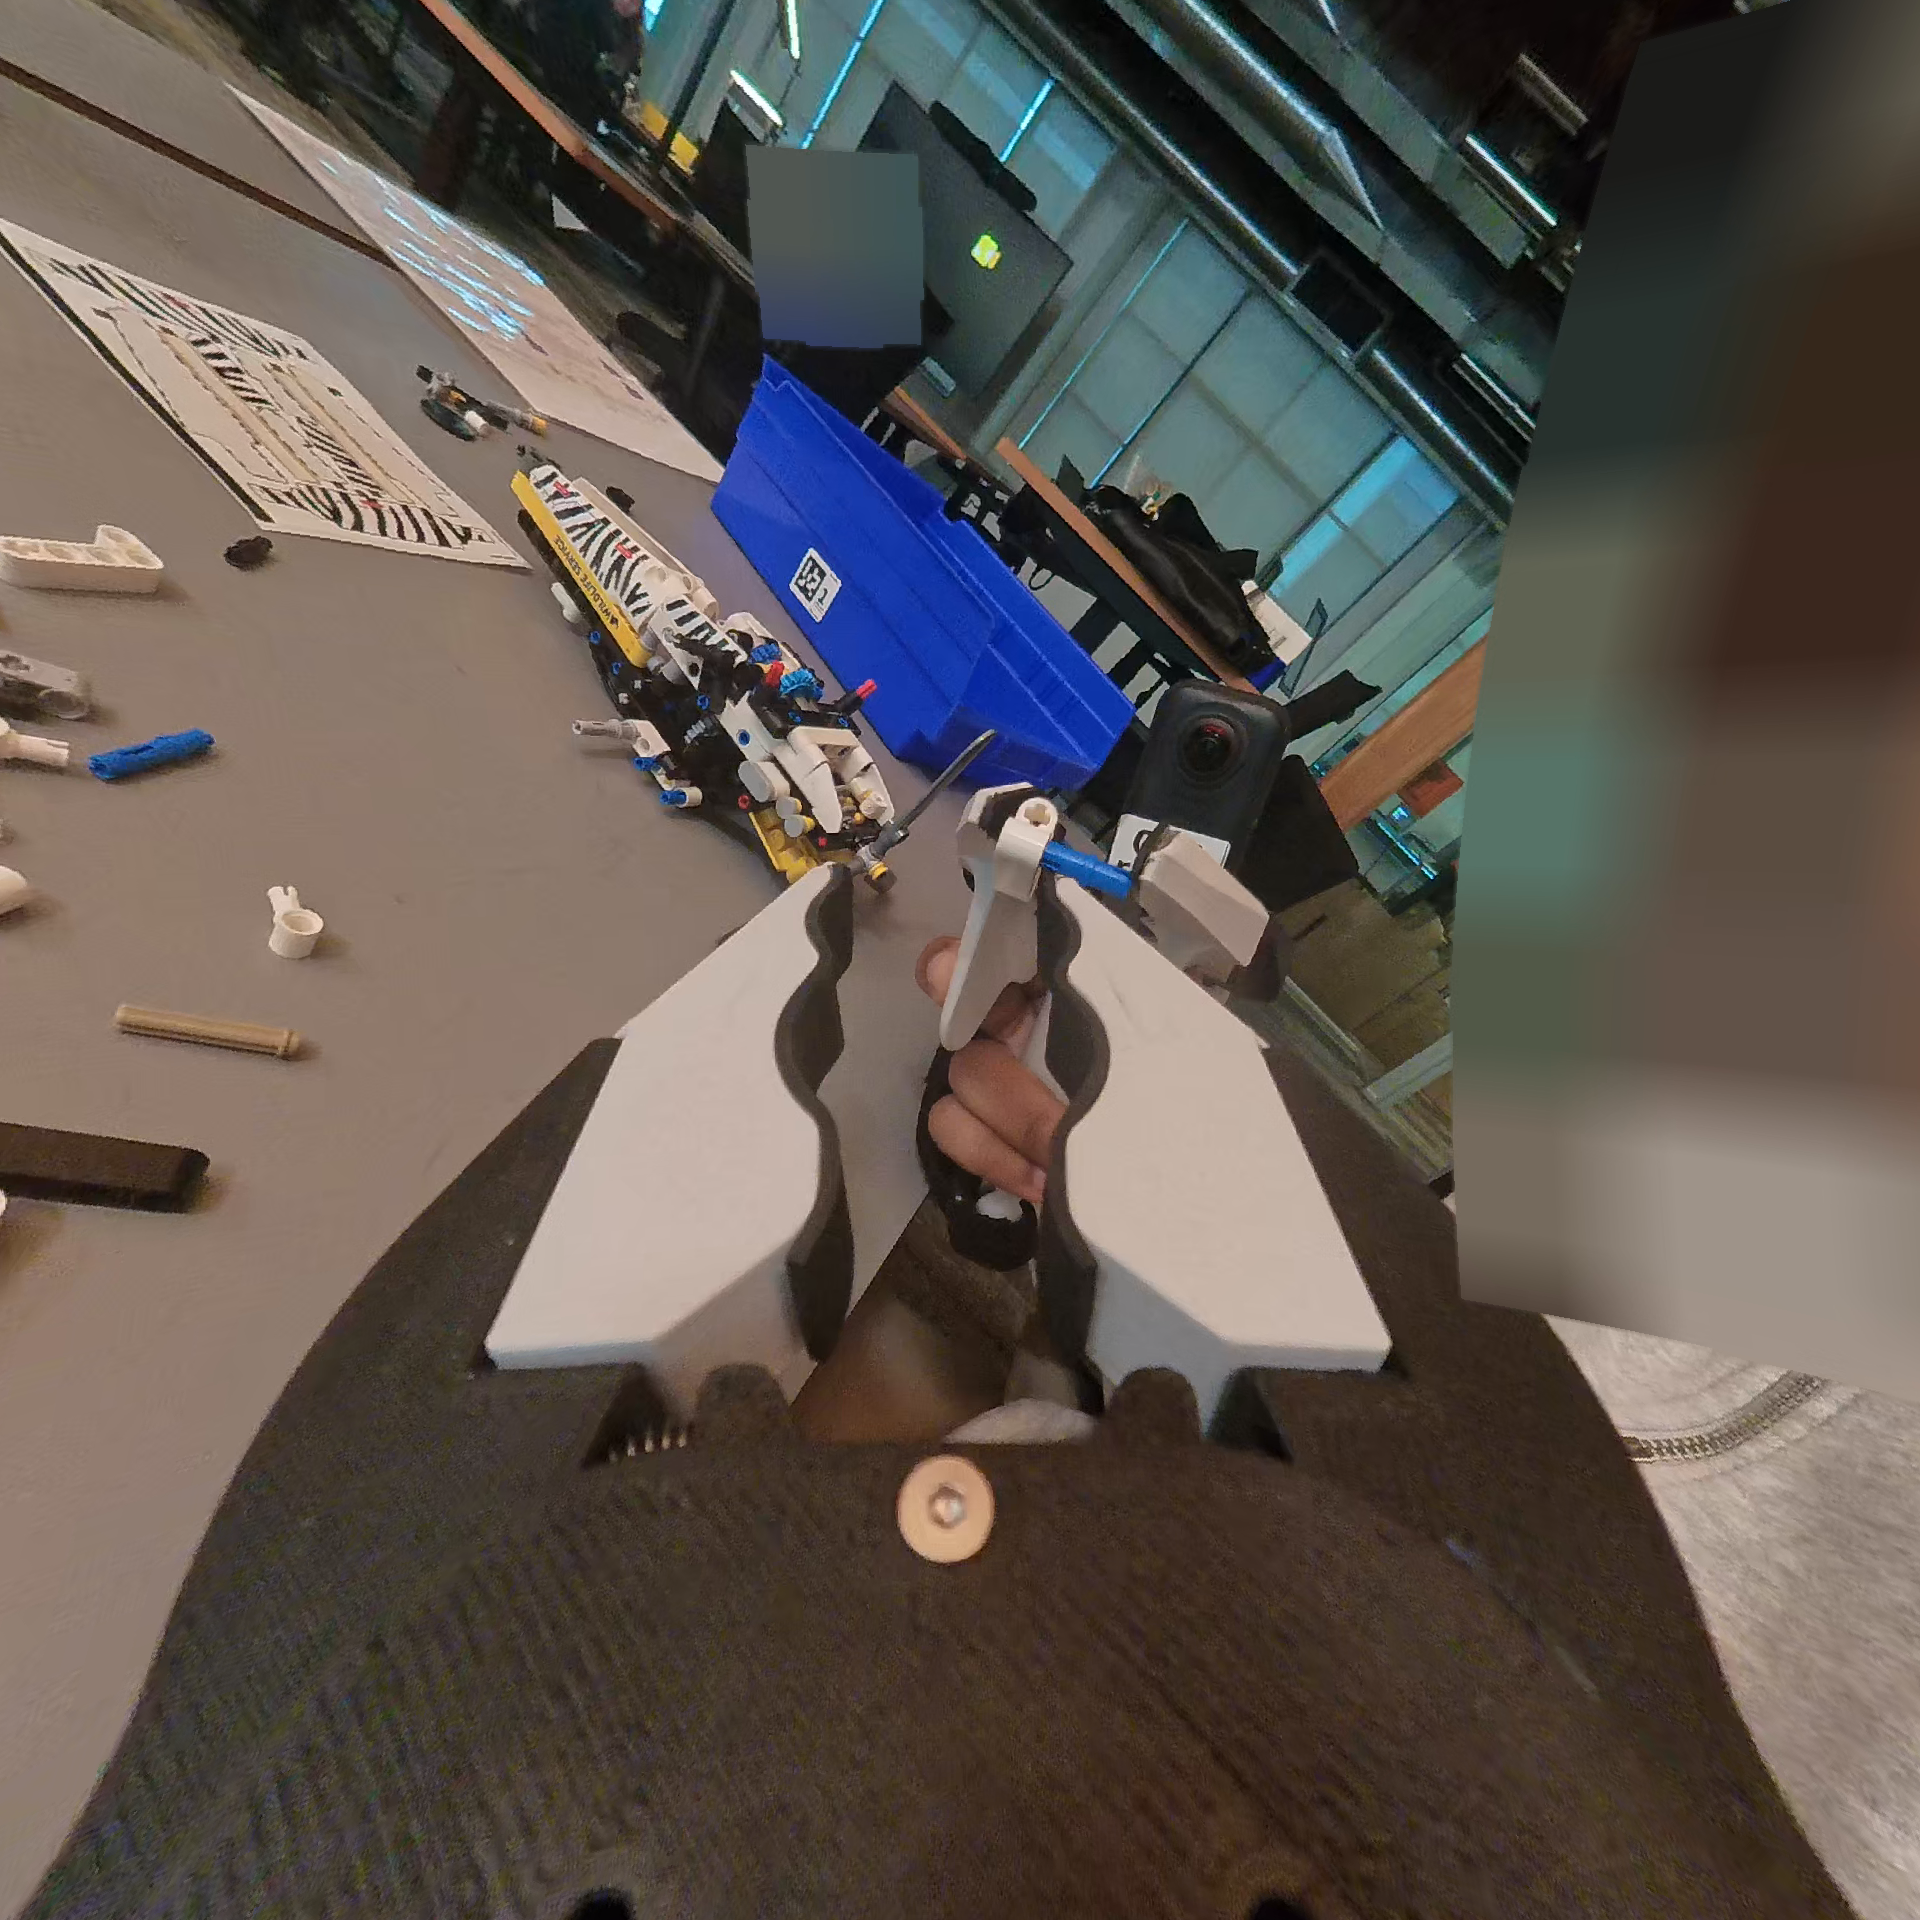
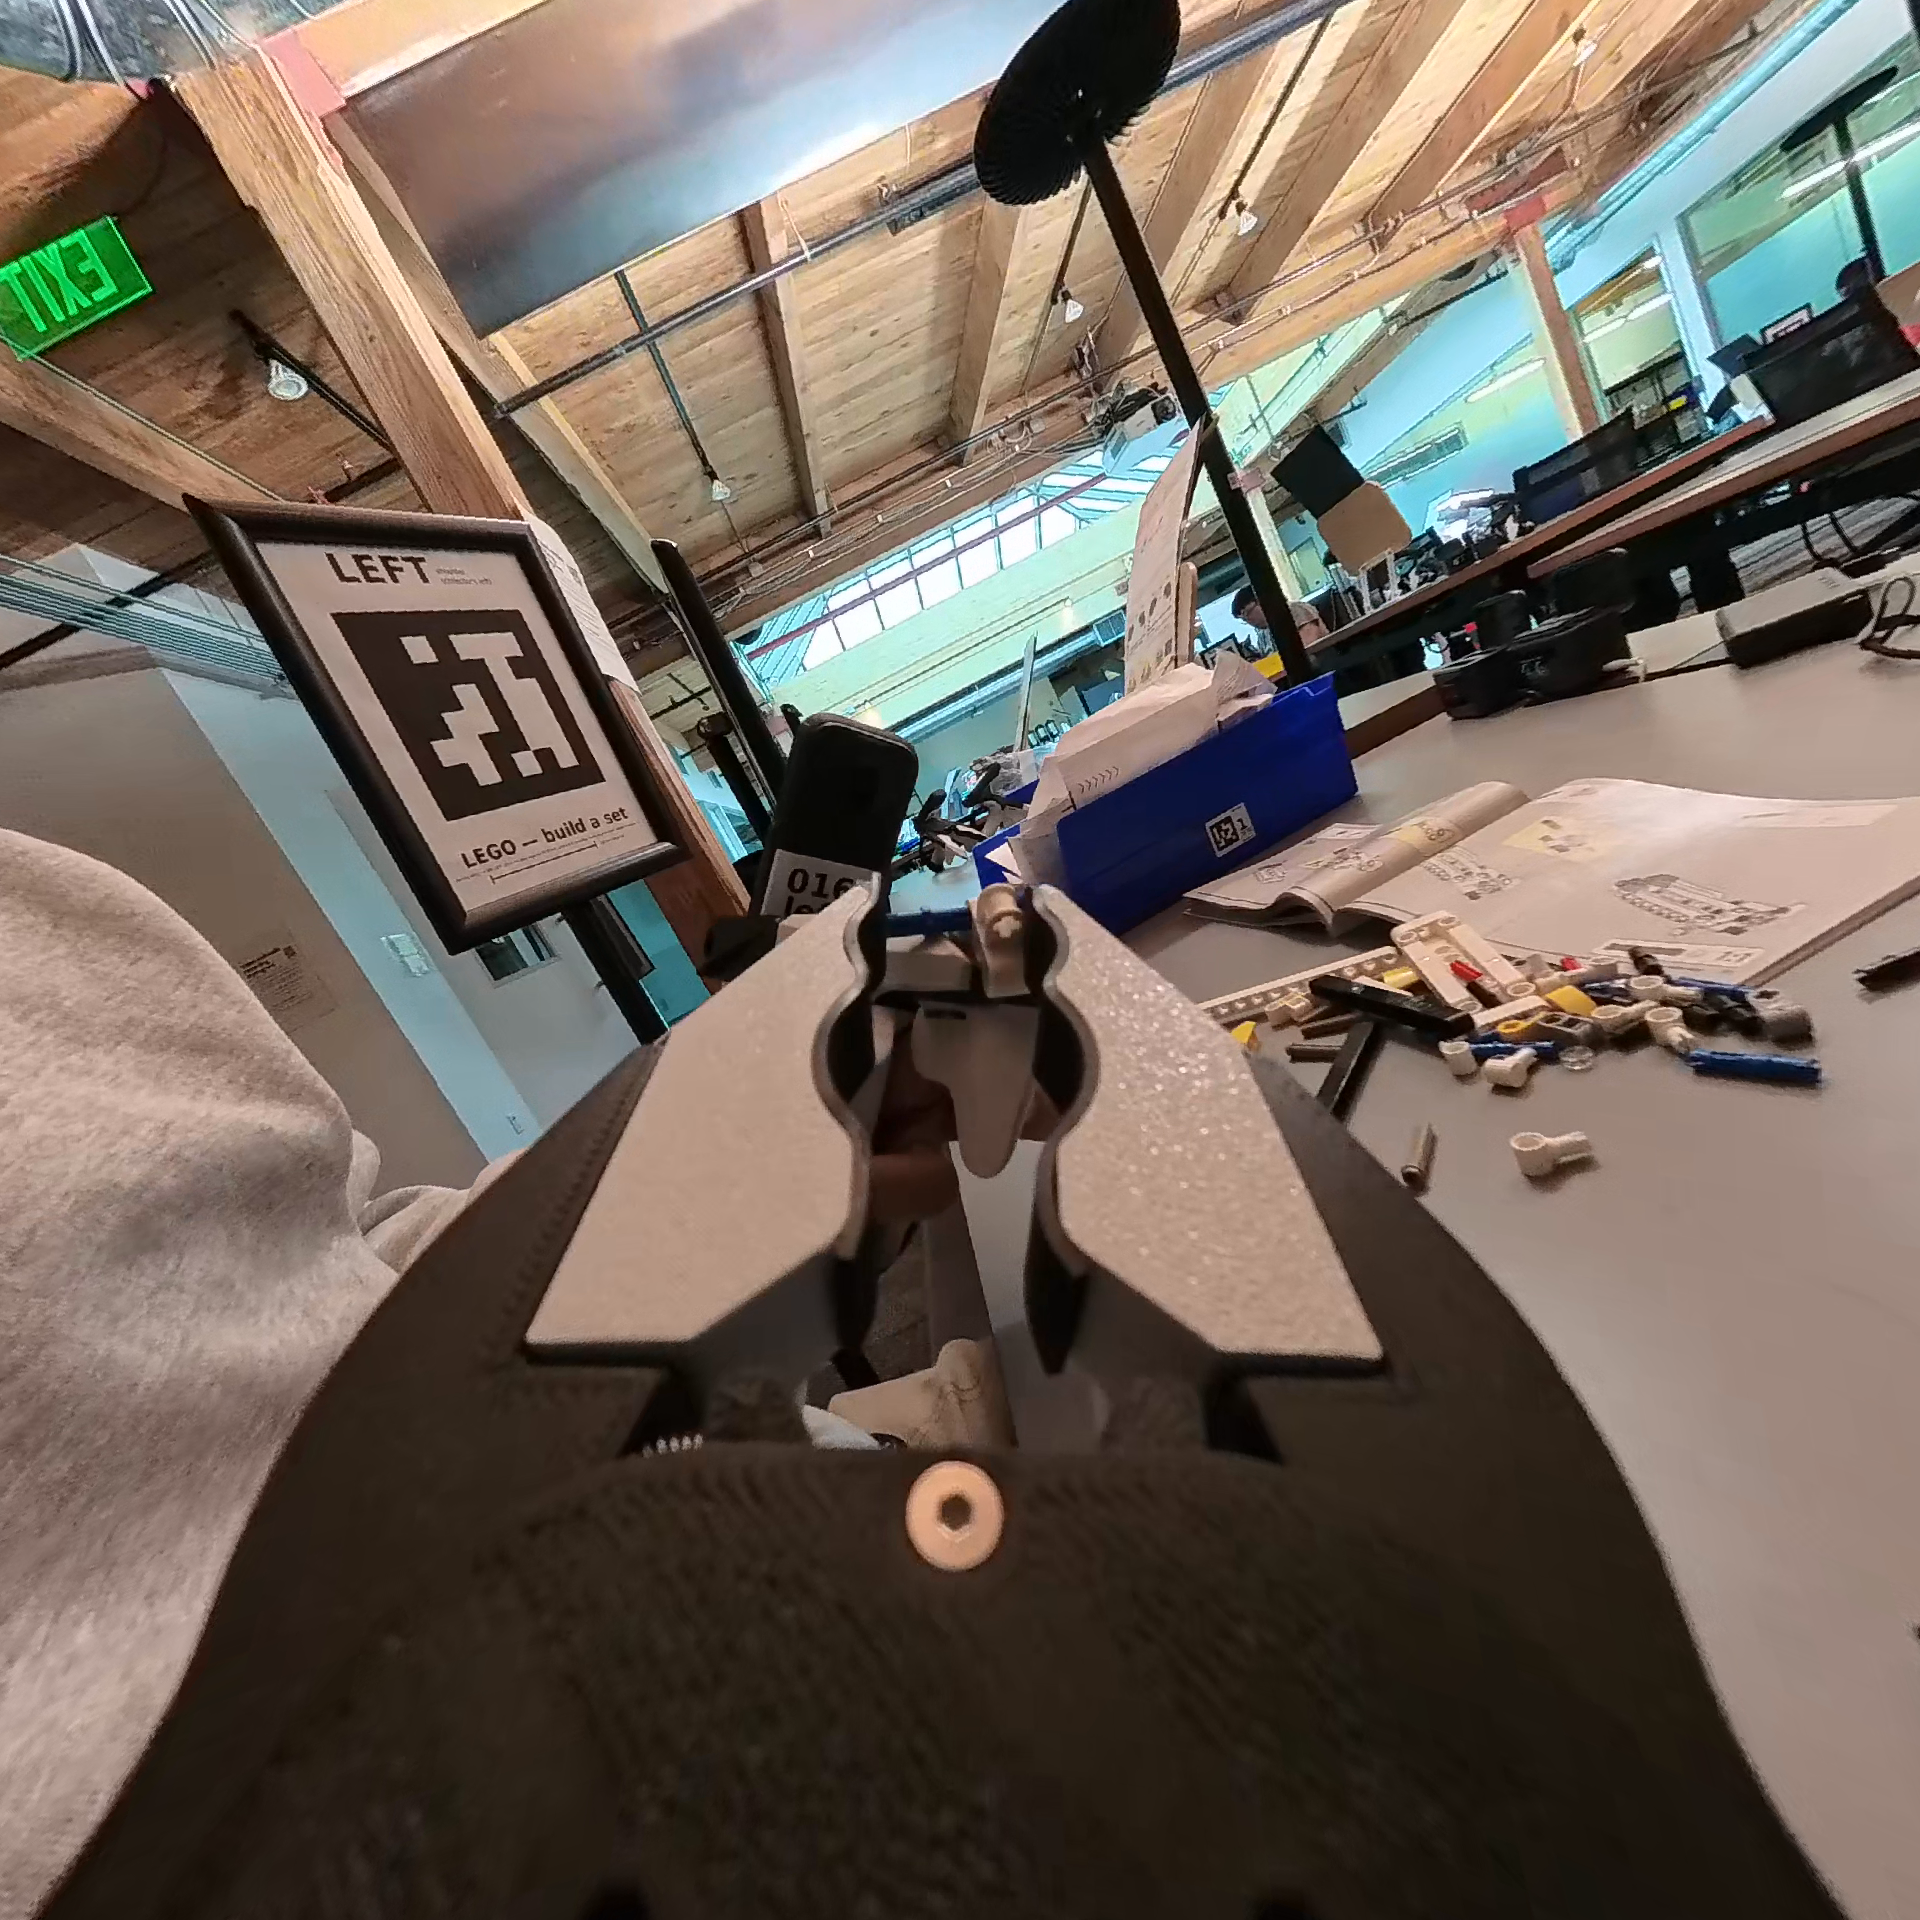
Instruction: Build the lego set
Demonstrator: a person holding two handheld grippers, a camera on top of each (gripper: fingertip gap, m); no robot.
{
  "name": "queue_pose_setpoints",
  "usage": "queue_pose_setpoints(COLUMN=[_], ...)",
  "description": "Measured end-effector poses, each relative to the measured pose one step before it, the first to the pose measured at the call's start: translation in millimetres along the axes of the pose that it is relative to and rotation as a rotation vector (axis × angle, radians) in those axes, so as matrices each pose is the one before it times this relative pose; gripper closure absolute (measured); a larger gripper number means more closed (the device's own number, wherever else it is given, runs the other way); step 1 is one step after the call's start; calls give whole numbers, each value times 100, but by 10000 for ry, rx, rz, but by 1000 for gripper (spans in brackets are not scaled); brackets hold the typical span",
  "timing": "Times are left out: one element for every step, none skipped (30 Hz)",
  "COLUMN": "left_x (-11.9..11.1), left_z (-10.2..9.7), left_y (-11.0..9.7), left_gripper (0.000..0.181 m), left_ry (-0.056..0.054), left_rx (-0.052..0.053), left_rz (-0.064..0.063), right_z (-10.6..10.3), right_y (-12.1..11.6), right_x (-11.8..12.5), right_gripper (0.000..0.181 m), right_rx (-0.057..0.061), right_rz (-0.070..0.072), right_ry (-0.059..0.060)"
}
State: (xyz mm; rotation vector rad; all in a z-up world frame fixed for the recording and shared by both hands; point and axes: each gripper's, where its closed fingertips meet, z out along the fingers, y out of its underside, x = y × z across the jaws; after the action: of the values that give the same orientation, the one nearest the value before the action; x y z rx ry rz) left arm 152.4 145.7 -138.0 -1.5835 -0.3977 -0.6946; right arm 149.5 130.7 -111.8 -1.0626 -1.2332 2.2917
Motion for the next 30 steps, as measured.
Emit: queue_pose_setpoints(left_x=[-49,-49,-50,-33,-26,-15,-4,9,48,132,145,187,182,149,99,72,40,26,-9,-16,-24,-29,-13,-16,-13,14,4,7,-4,-4], left_z=[-27,-37,-31,-30,-35,-22,-9,-1,18,44,84,96,111,103,97,78,37,3,-19,-35,-49,-62,-53,-32,-20,2,10,4,8,-6], left_y=[-14,-13,-10,-30,-40,-25,-27,-26,25,104,172,160,147,113,115,87,42,3,-29,-47,-76,-80,-77,-33,9,0,2,14,-6,-13], left_gripper=[147,147,147,147,147,147,147,147,147,147,145,144,143,143,143,143,143,143,143,143,143,143,143,143,143,143,143,143,143,143], left_ry=[7,4,11,21,26,22,21,14,31,61,48,50,27,5,-10,-15,-13,-5,0,9,8,8,14,5,0,-1,-4,-1,-4,-5], left_rx=[30,30,28,32,28,14,13,15,-11,-61,-105,-92,-72,-64,-63,-49,-19,4,22,36,51,50,44,22,3,10,7,-1,-2,5], left_rz=[-25,-30,-36,-43,-44,-31,-12,7,30,50,82,108,123,117,98,72,43,17,-11,-28,-35,-36,-30,-18,-5,2,9,9,3,7], right_z=[13,10,11,-1,0,3,-3,-8,-15,-2,-10,1,8,12,6,-4,8,-14,-2,-7,-5,-3,5,1,8,-2,-2,-4,0,-3], right_y=[18,27,23,15,-3,-7,-12,-17,-18,-15,2,11,30,24,4,11,-1,-2,-13,-2,-8,7,6,-4,16,4,5,-10,-2,7], right_x=[27,25,23,22,17,19,15,2,12,4,11,18,8,-11,-10,-9,-11,-3,-1,5,1,7,1,-5,-1,-9,4,4,2,-1], right_gripper=[157,157,157,157,157,157,157,157,157,157,157,157,157,157,157,157,157,157,157,157,158,157,157,157,157,157,157,157,157,157], right_rx=[-1,-3,-6,-4,3,6,6,10,12,8,2,-7,-13,-10,-4,-3,-1,4,5,3,2,1,0,-3,-2,3,9,10,3,1], right_rz=[27,20,15,13,11,9,12,13,14,15,14,10,5,2,-3,-7,-2,4,6,6,4,-1,-3,-1,4,10,17,18,11,4], right_ry=[0,4,3,2,5,5,0,-3,-4,-6,-5,1,-1,-4,-1,-1,-2,-2,-2,-1,-1,1,3,0,-3,-5,-8,-8,-5,-2])
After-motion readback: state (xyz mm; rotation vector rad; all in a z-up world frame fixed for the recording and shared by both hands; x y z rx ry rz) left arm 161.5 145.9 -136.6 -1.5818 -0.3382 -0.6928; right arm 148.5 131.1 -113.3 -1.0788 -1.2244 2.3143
